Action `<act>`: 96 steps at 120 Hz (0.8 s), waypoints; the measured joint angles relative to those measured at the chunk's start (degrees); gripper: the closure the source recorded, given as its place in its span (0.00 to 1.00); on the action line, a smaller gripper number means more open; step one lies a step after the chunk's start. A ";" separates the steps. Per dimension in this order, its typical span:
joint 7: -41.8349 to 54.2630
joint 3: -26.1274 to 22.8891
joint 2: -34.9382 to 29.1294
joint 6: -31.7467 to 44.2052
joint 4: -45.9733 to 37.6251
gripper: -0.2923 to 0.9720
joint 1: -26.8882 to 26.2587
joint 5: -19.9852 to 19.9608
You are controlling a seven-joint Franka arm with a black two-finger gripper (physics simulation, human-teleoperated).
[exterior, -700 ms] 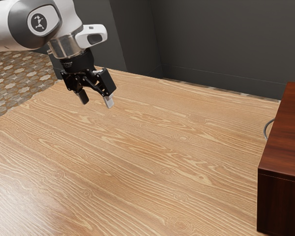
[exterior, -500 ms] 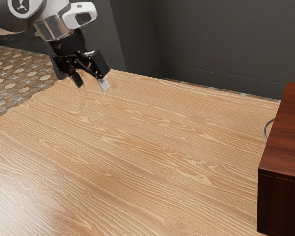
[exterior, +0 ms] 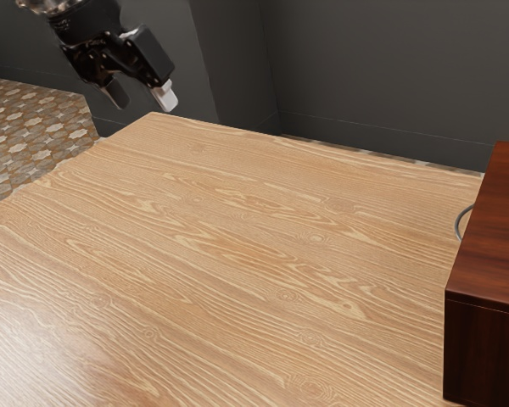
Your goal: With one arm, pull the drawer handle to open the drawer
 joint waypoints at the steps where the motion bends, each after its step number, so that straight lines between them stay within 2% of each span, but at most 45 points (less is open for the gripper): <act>1: -0.07 -0.02 0.43 0.17 -0.01 0.23 0.01 -0.15; 14: -1.28 -0.11 2.81 2.58 -1.00 0.23 -0.56 -1.86; 31: -2.52 -1.11 3.22 10.99 -16.75 0.23 -0.29 -9.35; 40: -3.12 -1.48 5.63 17.62 -20.92 0.23 -0.58 -12.70; 50: -3.96 -1.53 11.65 23.81 -16.76 0.23 -0.65 -16.37; 63: -5.13 -2.73 19.47 28.85 -8.25 0.24 -0.60 -18.88; 76: -6.29 -3.44 20.82 31.92 -6.85 0.28 -0.53 -21.88; 96: -8.29 -6.86 22.59 32.32 -6.77 0.35 -0.45 -24.73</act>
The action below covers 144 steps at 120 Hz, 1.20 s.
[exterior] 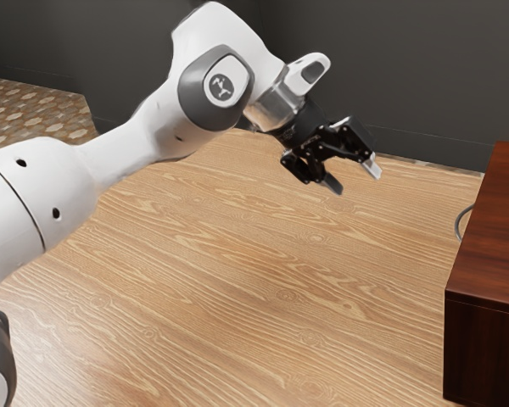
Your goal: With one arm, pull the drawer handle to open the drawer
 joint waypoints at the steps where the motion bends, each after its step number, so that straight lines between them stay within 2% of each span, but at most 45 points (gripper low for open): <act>1: -0.12 -0.07 0.03 -0.06 -0.01 0.36 0.01 -0.08; 18: -1.84 -1.03 0.90 -1.67 1.38 0.40 -0.06 -0.44; 29: -2.82 -2.38 7.47 -2.00 8.89 0.41 -2.31 -0.03; 39: -3.58 -3.74 9.69 -1.15 11.42 0.45 -2.85 0.05; 65: -5.02 -4.98 10.52 0.17 11.68 0.53 -2.92 -0.14; 86: -5.80 -6.88 11.56 1.86 11.76 0.55 -3.08 -0.20; 144: -7.71 -7.06 13.89 4.91 11.51 0.63 -4.19 -0.36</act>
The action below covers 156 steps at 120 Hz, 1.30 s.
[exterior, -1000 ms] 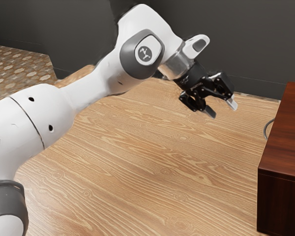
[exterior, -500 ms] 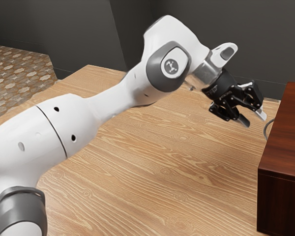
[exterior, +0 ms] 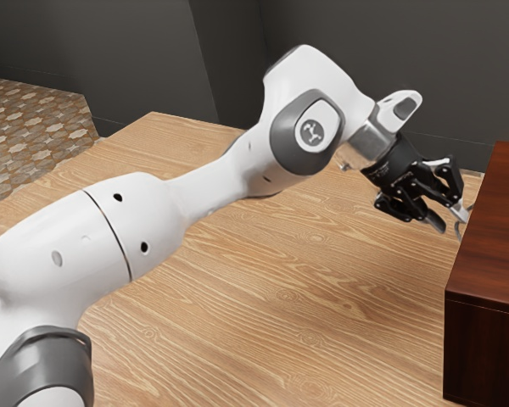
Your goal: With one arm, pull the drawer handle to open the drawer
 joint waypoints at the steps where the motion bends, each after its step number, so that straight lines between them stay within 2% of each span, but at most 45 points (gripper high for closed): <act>1: -0.03 0.00 0.01 0.02 0.00 0.63 -0.01 0.00; 46: -1.16 0.06 -0.42 0.19 -0.58 0.74 -0.03 0.53; 92: -1.95 2.13 -2.64 -1.17 -3.32 0.75 0.44 2.93; 136: -2.10 5.20 -4.95 -2.49 -5.16 0.74 0.45 3.24; 156: -2.27 6.47 -5.88 -3.16 -6.28 0.77 0.45 3.25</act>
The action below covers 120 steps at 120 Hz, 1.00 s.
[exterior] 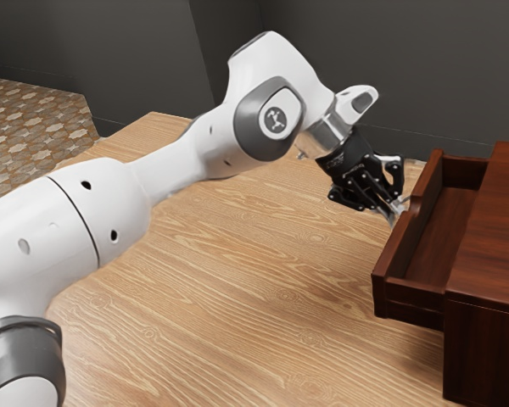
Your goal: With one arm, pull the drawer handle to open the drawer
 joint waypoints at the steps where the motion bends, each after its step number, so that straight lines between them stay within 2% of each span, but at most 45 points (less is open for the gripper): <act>1: -0.01 0.03 -0.03 -0.03 -0.04 0.77 0.00 0.00; 31: -0.23 0.72 -1.92 -1.06 -2.61 0.80 -0.06 -0.02; 120: -0.36 5.85 -5.50 -1.60 -6.18 0.79 0.00 0.10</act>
